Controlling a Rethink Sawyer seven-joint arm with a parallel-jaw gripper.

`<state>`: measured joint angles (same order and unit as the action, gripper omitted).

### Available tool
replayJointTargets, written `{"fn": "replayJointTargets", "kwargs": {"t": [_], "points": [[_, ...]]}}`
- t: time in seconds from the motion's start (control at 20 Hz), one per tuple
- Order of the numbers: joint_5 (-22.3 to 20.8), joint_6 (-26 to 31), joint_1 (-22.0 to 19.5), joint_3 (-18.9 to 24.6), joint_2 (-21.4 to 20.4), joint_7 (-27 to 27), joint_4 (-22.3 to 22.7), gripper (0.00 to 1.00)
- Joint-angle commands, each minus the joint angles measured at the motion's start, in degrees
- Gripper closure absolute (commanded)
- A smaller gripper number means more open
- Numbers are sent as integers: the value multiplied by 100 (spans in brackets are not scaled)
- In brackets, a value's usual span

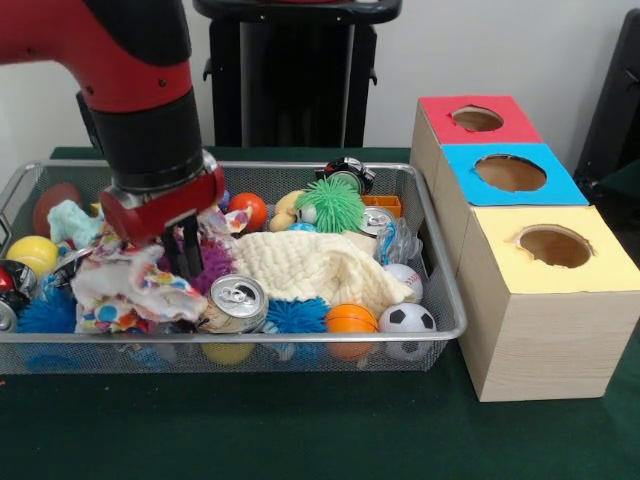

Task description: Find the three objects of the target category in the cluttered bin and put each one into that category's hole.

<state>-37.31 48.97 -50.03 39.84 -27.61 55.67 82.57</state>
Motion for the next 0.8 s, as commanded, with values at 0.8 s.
{"fn": "replayJointTargets", "kwargs": {"t": [0.8], "points": [[121,-246,-703,-804,-691,413,1110,100]]}}
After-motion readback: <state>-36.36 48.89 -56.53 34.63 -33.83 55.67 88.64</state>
